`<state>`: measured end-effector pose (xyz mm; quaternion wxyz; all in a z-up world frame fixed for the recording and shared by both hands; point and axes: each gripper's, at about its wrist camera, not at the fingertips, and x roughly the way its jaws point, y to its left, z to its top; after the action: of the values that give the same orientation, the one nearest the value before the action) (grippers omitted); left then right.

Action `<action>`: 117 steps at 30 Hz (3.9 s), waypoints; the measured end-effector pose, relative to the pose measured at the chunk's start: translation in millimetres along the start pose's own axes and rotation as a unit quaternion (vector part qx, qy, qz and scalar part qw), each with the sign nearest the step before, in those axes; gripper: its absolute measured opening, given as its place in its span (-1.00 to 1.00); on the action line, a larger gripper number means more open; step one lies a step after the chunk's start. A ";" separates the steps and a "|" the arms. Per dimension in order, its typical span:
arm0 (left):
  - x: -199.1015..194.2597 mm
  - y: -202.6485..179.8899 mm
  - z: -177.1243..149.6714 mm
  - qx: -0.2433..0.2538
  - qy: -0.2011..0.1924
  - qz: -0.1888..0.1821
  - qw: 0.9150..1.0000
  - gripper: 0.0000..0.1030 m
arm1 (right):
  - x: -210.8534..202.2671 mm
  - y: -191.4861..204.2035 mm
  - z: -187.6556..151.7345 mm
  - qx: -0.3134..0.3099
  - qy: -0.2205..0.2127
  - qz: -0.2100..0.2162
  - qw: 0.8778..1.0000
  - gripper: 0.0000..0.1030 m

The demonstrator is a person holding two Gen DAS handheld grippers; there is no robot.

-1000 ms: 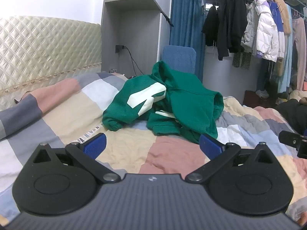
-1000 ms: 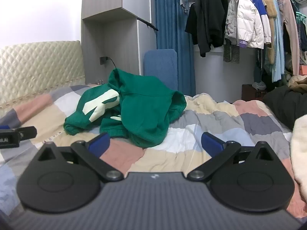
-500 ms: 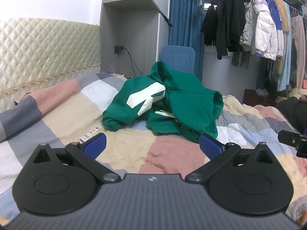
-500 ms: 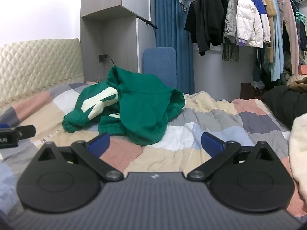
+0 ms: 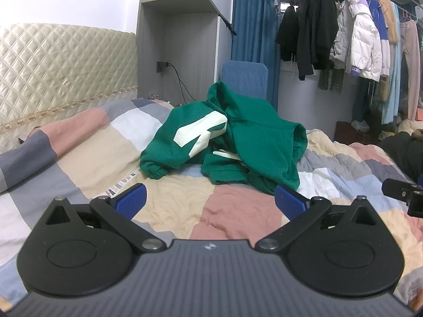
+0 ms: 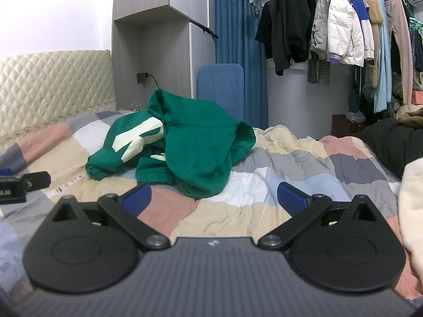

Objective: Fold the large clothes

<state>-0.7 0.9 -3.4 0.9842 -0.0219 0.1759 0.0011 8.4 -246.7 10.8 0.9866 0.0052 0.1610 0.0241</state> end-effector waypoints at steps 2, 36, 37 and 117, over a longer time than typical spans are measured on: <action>-0.1 0.2 0.1 -0.002 0.000 -0.003 1.000 1.00 | 0.1 0.7 -1.0 -0.002 0.001 -0.001 1.000 1.00; 4.8 -3.2 -7.3 0.007 0.006 0.000 1.000 1.00 | 1.7 5.1 2.2 -0.005 0.010 0.000 1.000 1.00; 5.1 -3.3 -7.6 0.008 0.006 -0.001 1.000 1.00 | 1.8 5.1 2.2 -0.004 0.011 0.001 1.000 1.00; 497.2 -55.8 35.3 -0.110 0.185 -0.189 0.958 0.47 | 402.2 -75.5 -11.2 0.144 0.170 0.094 0.970 0.32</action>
<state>478.5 -56.1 -140.1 0.9082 -0.1632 0.3460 -0.1698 389.2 -302.3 -128.9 0.9271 0.1586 0.3265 0.0941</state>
